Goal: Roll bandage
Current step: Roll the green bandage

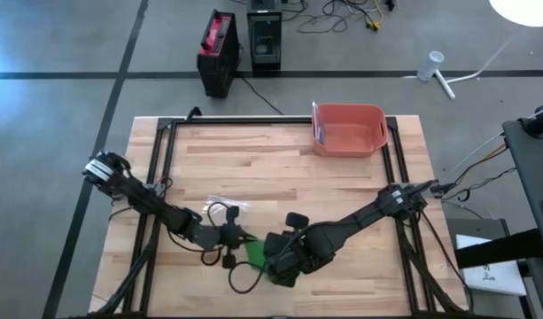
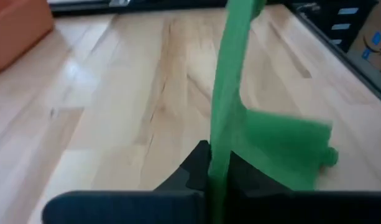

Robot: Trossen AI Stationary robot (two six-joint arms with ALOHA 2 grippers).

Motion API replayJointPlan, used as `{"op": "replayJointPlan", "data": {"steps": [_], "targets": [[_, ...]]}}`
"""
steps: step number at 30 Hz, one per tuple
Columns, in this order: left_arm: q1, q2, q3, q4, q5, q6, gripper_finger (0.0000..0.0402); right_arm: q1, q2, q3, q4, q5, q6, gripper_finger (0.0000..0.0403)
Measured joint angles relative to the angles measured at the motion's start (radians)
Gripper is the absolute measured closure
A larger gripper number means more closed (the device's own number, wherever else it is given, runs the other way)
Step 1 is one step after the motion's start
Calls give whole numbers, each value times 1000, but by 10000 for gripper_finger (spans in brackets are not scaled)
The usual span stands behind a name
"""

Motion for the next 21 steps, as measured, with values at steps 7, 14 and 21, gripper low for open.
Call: {"op": "replayJointPlan", "data": {"steps": [7,14,21], "targets": [[0,-96,2,-15,22,114,350,-6,1,-10,-5,44,-56,324],[5,-194,12,-19,-12,266,246,-14,1,-11,-29,128,-25,320],[61,-181,122,-11,67,194,189,-25,2,-11,-24,170,-55,334]]}}
